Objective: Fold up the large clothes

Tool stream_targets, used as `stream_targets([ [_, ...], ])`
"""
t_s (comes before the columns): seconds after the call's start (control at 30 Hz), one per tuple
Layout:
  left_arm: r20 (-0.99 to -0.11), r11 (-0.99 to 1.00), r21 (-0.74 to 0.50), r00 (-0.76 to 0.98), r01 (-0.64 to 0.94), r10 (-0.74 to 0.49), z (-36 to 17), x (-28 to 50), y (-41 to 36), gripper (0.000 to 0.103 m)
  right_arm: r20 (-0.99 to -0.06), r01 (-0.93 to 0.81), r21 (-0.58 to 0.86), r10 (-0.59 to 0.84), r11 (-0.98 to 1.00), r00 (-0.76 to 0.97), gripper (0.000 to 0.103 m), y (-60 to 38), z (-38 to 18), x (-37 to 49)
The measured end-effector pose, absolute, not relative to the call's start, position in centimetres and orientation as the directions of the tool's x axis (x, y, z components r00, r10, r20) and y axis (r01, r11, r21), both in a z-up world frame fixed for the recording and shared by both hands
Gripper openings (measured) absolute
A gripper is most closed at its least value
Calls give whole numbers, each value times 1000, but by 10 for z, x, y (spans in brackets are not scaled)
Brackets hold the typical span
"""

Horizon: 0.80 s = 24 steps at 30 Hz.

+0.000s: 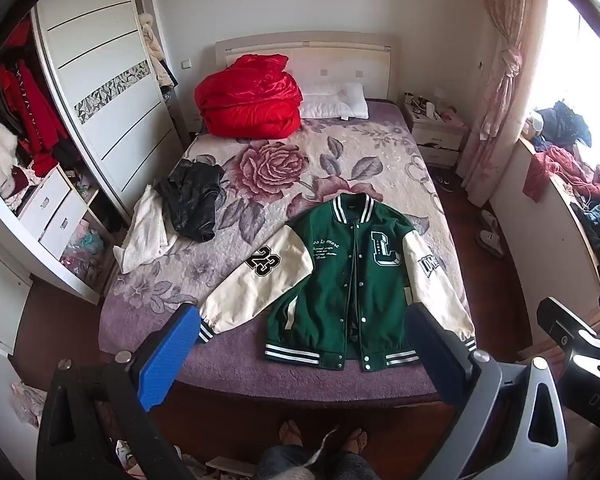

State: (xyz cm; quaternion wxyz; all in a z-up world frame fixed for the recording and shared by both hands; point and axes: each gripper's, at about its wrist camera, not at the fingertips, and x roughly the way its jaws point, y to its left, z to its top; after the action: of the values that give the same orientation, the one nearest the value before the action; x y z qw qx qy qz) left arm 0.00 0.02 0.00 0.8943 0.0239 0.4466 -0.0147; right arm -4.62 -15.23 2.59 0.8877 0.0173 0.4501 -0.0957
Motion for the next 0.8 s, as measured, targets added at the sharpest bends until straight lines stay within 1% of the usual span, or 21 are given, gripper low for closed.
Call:
stream_targets([
  [0.37, -793, 999, 33, 609, 42, 1, 0, 1, 0, 103, -796, 186, -54, -155, 981, 585, 103, -150, 31, -50],
  [0.4, -792, 999, 33, 611, 42, 0, 10, 3, 0, 103, -796, 187, -52, -154, 981, 585, 103, -150, 31, -50],
  [0.8, -787, 999, 28, 617, 43, -4, 15, 4, 3, 103, -791, 187, -49, -152, 981, 593, 103, -148, 47, -41],
])
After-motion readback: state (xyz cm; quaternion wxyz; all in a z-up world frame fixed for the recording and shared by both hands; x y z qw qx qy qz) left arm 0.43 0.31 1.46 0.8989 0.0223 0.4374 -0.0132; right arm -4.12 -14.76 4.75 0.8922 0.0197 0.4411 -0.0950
